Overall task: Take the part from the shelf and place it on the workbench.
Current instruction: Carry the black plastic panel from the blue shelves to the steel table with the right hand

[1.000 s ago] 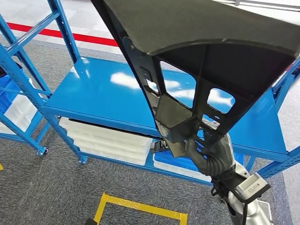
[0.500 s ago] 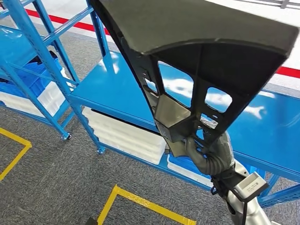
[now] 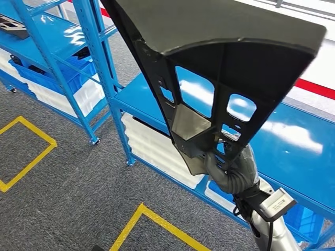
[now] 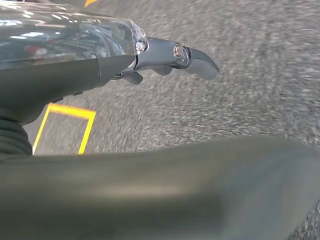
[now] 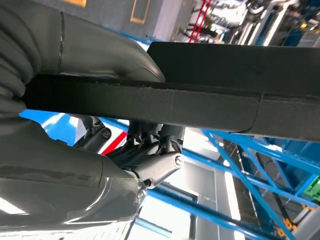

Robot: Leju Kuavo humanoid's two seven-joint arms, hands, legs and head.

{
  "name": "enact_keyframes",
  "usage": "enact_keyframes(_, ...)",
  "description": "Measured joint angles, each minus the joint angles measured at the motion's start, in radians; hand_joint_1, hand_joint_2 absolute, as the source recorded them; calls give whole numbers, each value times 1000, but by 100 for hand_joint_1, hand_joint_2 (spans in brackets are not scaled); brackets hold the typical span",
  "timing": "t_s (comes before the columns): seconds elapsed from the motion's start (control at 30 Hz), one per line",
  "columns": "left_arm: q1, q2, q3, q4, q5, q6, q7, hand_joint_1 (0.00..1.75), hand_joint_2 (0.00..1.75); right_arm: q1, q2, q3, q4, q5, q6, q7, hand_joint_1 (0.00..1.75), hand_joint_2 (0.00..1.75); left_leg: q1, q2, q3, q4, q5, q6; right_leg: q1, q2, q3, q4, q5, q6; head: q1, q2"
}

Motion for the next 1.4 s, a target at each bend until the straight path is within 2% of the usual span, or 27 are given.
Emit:
enact_keyframes(0.07, -1, 0, 2, 0, 4, 1, -3, 0, 175, -1, 0, 0, 4, -6, 0, -1, 175, 175, -1, -25, -3, 7, -2, -4, -3, 40, 40, -116, 68, -2, 0, 0)
enact_keyframes(0.13, -1, 0, 5, 0, 5, 1, -7, 0, 175, -2, 0, -2, 7, -9, 0, -3, 175, 175, 0, -46, -14, 16, -3, -11, -7, 76, 60, -177, 85, -5, -1, 0)
enact_keyframes(0.17, -1, 0, 6, 0, 6, 0, -8, 0, 175, -2, 0, -3, 9, -9, 0, -3, 175, 175, 1, -56, -19, 18, -2, -14, -6, 77, 62, -182, 81, -6, -1, 0)
enact_keyframes(0.23, 4, 1, 7, 0, 6, 0, -7, 0, 175, -6, 0, -7, 9, -9, 0, -4, 175, 175, 2, -66, -23, 21, -3, -22, -7, 57, 66, -185, 79, -13, -1, 0)
enact_keyframes(0.3, 4, 2, 8, 0, 4, -2, -7, 0, 175, -9, 1, -13, 6, -8, -1, -5, 175, 175, 0, -31, -44, 67, -32, -32, -10, 30, 72, -187, 78, -22, -2, 0)
enact_keyframes(0.37, 0, 2, 8, 0, 5, -3, -13, 0, 175, -10, 1, -20, 3, -6, -1, -7, 175, 175, 3, 19, -100, 184, -89, -43, -9, 0, 76, -187, 75, -28, -3, 0)
enact_keyframes(0.4, -1, 2, 9, 0, 8, -2, -18, 0, 175, -11, 1, -22, 2, -6, -1, -7, 175, 175, 5, 30, -130, 246, -112, -46, -9, -14, 77, -187, 73, -29, -3, 0)
enact_keyframes(0.43, -1, 2, 11, 0, 11, -2, -22, 0, 175, -12, 1, -24, 2, -6, -1, -7, 175, 175, 7, 35, -150, 285, -119, -48, -8, -28, 78, -187, 71, -30, -3, 0)
enact_keyframes(0.47, -1, 2, 12, 0, 14, -1, -25, 0, 175, -14, 1, -26, 2, -6, -1, -7, 175, 175, 7, 38, -151, 287, -108, -49, -8, -41, 81, -187, 69, -30, -3, 0)
enact_keyframes(0.5, -1, 2, 15, 0, 17, 0, -28, 0, 175, -18, 1, -27, 2, -6, 0, -7, 175, 175, 8, 43, -132, 249, -79, -47, -8, -52, 84, -187, 67, -29, -3, 0)
enact_keyframes(0.53, -2, 2, 17, 0, 20, 0, -30, 0, 175, -23, 1, -28, 2, -6, 0, -7, 175, 175, 6, 54, -98, 181, -41, -43, -8, -63, 88, -187, 63, -28, -3, 0)
enact_keyframes(0.6, -7, 2, 21, 0, 23, 2, -33, 0, 175, -35, 2, -30, 3, -5, 0, -7, 175, 175, -5, 96, -40, 63, 2, -30, -4, -81, 94, -188, 57, -22, -3, 0)
enact_keyframes(0.67, -12, 2, 23, 0, 22, 2, -33, 0, 175, -44, 3, -31, 5, -5, 0, -7, 175, 175, -16, 118, -27, 27, 1, -19, 0, -99, 97, -189, 54, -14, -4, 0)
enact_keyframes(0.73, -12, 2, 24, 0, 22, 3, -27, 0, 175, -51, 5, -31, 8, -3, 0, -7, 175, 175, -16, 100, -26, 19, 3, -10, 0, -115, 104, -192, 48, -4, -4, 0)
enact_keyframes(0.8, -10, 2, 25, 0, 22, 5, -22, 0, 175, -56, 6, -30, 10, 0, -1, -8, 175, 175, -10, 81, -20, 9, 7, 0, -2, -81, 97, -158, 18, 1, -3, 0)
enact_keyframes(0.87, -11, 1, 25, 0, 22, 7, -18, 0, 175, -54, 6, -30, 13, 4, -4, -9, 175, 175, -7, 60, -16, 4, 9, 8, -2, -26, 46, -48, -41, 0, -2, 0)
enact_keyframes(0.9, -11, 1, 25, 0, 22, 6, -16, 0, 175, -51, 6, -30, 15, 5, -6, -9, 175, 175, -7, 48, -16, 4, 9, 9, -1, -13, 12, 17, -66, 0, -1, 0)
enact_keyframes(0.93, -10, 1, 25, 0, 21, 5, -12, 0, 175, -48, 6, -30, 17, 6, -9, -10, 175, 175, -7, 36, -16, 5, 8, 10, 0, -7, -16, 64, -75, 0, -1, 0)
enact_keyframes(0.97, -9, 1, 25, 0, 20, 4, -7, 0, 175, -45, 6, -30, 18, 6, -11, -10, 175, 175, -8, 24, -15, 5, 8, 10, 0, -5, -29, 76, -63, 0, -1, 0)
enact_keyframes(1.0, -7, 1, 25, 0, 20, 4, -1, 0, 175, -44, 6, -29, 19, 6, -13, -11, 175, 175, -7, 11, -13, 6, 7, 9, 0, -3, -23, 48, -31, 0, -1, 0)
enact_keyframes(1.03, -6, 1, 26, 0, 23, 3, 4, 0, 175, -43, 6, -29, 20, 5, -15, -11, 175, 175, -7, -2, -11, 8, 6, 8, 0, 4, -2, -11, 14, -1, -1, 0)
enact_keyframes(1.1, -7, 0, 29, 0, 32, 0, 4, 0, 175, -43, 6, -30, 21, 1, -18, -11, 175, 175, -6, -27, -12, 14, 2, 2, -4, 41, 42, -130, 74, -1, -1, 0)
enact_keyframes(1.17, -6, -1, 32, 0, 35, -3, 0, 0, 175, -38, 6, -32, 23, -4, -21, -12, 175, 175, -4, -47, -20, 19, 2, -6, -4, 66, 59, -175, 80, -5, -2, 0)
enact_keyframes(1.23, 0, -1, 35, 0, 33, -4, -2, 0, 175, -35, 8, -33, 23, -7, -23, -13, 175, 175, -1, -59, -25, 21, 2, -13, -3, 53, 63, -181, 80, -13, -2, 0)
enact_keyframes(1.3, 3, -3, 39, 0, 32, -5, 2, 0, 175, -33, 10, -33, 23, -7, -25, -13, 175, 175, -2, -31, -36, 49, -18, -21, -5, 32, 70, -184, 79, -23, -3, 0)
enact_keyframes(1.37, -1, -5, 41, 0, 29, -9, 10, 0, 175, -28, 12, -33, 22, -6, -27, -13, 175, 175, -1, 16, -85, 152, -69, -33, -5, 6, 76, -185, 74, -31, -3, 0)
enact_keyframes(1.4, -2, -5, 41, 0, 26, -11, 13, 0, 175, -24, 12, -32, 22, -4, -29, -12, 175, 175, 2, 28, -119, 220, -96, -37, -4, -8, 78, -185, 72, -34, -3, 0)
